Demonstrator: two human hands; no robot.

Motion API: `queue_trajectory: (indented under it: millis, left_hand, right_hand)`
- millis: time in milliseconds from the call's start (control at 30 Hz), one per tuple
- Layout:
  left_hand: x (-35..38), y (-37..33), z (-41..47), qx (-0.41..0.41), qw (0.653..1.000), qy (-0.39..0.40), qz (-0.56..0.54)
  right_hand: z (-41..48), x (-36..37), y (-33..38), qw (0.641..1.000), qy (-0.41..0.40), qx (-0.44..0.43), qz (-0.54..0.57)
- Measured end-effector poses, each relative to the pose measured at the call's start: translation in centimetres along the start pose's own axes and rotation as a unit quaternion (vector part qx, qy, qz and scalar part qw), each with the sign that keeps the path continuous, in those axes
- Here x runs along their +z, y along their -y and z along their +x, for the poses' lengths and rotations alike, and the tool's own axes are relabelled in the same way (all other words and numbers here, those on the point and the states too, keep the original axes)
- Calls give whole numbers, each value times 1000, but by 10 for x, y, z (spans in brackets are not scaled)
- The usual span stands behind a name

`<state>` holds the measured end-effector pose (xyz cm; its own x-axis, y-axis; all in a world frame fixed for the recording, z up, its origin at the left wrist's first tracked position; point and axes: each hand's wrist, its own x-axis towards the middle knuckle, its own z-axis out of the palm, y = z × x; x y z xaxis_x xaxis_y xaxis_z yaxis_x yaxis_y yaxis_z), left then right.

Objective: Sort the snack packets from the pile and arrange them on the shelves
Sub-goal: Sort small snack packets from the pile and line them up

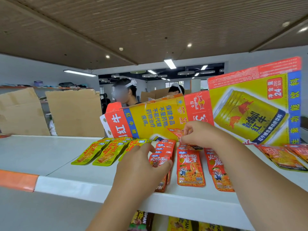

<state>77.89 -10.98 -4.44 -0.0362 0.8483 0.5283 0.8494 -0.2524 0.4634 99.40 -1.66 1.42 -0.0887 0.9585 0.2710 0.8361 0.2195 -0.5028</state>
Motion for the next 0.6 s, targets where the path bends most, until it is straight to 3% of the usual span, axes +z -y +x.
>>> queue_trajectory:
  millis: [300,600]
  left_hand:
    - [-4,-49,52,151,987,40,30]
    - [26,-153,77,277,956,99,-16]
  right_hand:
    - [-16,-33,-2,996,-81,24,-17]
    - [-92,-115,-70,970,-184,145,-68]
